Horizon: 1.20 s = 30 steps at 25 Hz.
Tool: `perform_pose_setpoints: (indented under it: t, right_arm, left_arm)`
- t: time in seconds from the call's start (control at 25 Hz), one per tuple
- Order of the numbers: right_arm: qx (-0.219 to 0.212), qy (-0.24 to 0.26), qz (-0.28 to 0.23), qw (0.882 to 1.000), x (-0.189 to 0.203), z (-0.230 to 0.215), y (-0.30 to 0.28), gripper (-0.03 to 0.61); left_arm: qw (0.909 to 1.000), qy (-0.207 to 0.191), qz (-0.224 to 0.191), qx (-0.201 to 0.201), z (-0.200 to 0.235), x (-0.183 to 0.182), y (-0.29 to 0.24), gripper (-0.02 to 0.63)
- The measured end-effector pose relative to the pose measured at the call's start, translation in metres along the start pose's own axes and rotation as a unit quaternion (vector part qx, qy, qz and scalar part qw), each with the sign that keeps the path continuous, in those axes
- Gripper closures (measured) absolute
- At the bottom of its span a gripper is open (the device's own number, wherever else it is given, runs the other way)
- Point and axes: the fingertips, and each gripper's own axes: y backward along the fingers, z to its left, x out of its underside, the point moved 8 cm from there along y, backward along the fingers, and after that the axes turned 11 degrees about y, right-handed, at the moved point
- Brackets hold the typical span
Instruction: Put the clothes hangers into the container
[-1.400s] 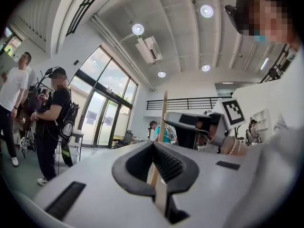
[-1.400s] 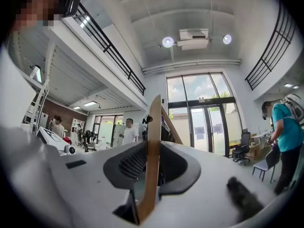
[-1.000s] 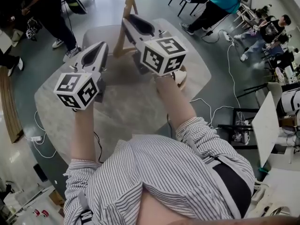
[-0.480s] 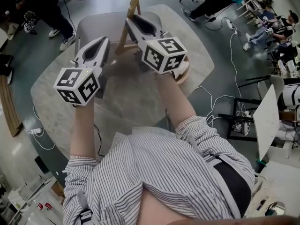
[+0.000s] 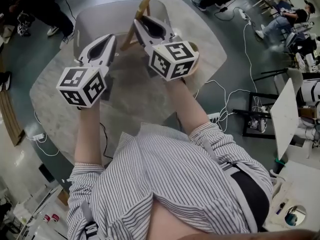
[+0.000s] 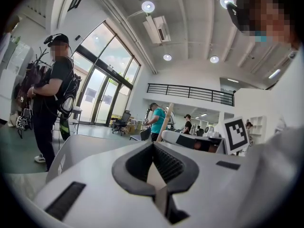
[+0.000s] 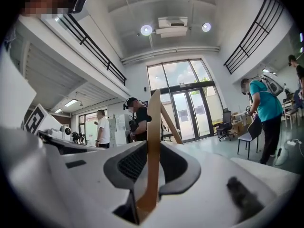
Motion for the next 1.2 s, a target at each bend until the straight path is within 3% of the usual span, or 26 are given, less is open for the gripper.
perform_pose_setpoints:
  t: [0.72,1.2]
  right_arm:
    - [0.009,0.032,0.066,0.997,0.043,0.029,0.067,0.492]
    - [0.022,0.028,0.084,0.996,0.056,0.027,0.093,0.502]
  left_arm:
    - [0.9985,0.009,0.051,0.015,-0.027,0.045,0.01,0.603]
    - [0.9969,0.019,0.075,0.017,-0.038,0.067,0.016,0.603]
